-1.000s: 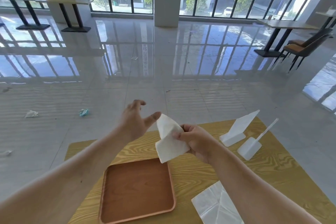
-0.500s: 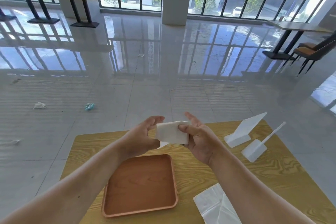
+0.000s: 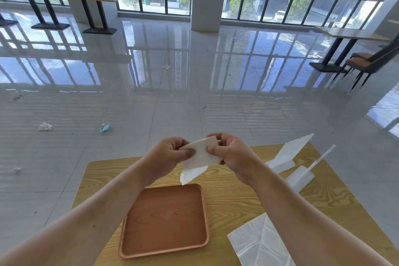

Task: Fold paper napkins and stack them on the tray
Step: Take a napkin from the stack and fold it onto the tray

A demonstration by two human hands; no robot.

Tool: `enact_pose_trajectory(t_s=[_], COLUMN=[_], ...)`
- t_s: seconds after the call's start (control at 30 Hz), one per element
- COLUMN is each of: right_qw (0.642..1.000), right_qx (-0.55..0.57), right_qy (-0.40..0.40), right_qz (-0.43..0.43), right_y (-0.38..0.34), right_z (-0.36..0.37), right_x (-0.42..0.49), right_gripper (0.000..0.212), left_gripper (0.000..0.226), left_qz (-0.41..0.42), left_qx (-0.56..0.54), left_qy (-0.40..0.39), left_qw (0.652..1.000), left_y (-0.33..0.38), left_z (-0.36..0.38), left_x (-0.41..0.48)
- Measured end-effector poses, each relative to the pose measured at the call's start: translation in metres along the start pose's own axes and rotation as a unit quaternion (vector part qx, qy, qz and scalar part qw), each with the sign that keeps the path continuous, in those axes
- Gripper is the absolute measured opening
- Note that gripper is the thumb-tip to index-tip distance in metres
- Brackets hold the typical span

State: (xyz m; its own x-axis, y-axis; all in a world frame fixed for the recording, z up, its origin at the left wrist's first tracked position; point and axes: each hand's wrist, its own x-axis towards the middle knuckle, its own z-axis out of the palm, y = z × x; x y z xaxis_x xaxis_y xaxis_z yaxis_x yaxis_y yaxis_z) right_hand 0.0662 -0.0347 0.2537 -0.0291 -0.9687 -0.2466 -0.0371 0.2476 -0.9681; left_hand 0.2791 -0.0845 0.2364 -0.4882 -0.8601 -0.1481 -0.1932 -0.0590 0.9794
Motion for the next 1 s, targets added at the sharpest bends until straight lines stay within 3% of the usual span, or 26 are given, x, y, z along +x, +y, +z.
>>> enact_pose_trajectory(t_s=[0.07,0.13,0.23,0.33,0.43,0.6,0.83,0.93,1.0], right_qw=[0.998,0.998,0.993,0.978,0.974,0.988,0.970,0.978,0.985], right_qx=[-0.056,-0.058,0.041,0.161,0.200,0.129,0.214,0.158,0.097], right_qy=[0.013,-0.027,-0.097,-0.120,-0.081,-0.024,-0.051,-0.052,-0.028], right_qz=[-0.001,0.019,0.060,0.062,0.067,0.078,0.101,0.125,0.140], right_y=[0.001,0.001,0.006,0.010,0.016,0.028,0.053,0.071,0.091], right_z=[-0.003,-0.005,-0.002,0.009,0.024,0.036,0.047,0.057,0.066], right_x=[0.002,0.002,0.002,0.003,0.007,0.016,0.029,0.036,0.042], right_gripper=[0.030,0.043,0.051,0.045,0.036,0.017,0.034,0.024,0.041], left_gripper=[0.020,0.018,0.014,0.028,0.043,0.019,0.041,0.022,0.028], left_qz=[-0.006,-0.015,-0.030,-0.059,-0.098,-0.105,-0.130,-0.131,-0.125], left_qx=[-0.057,-0.113,-0.176,-0.216,-0.170,-0.149,-0.193,-0.136,-0.102], left_qy=[-0.007,-0.015,0.003,-0.001,-0.011,0.045,0.024,0.060,0.092], left_qw=[0.998,0.993,0.984,0.975,0.981,0.982,0.972,0.980,0.983], left_y=[0.001,0.002,0.002,-0.003,-0.014,-0.029,-0.052,-0.072,-0.091], left_z=[-0.002,-0.004,-0.009,-0.015,-0.018,-0.025,-0.040,-0.043,-0.043], left_x=[0.000,0.000,0.001,-0.002,-0.008,-0.013,-0.018,-0.017,-0.018])
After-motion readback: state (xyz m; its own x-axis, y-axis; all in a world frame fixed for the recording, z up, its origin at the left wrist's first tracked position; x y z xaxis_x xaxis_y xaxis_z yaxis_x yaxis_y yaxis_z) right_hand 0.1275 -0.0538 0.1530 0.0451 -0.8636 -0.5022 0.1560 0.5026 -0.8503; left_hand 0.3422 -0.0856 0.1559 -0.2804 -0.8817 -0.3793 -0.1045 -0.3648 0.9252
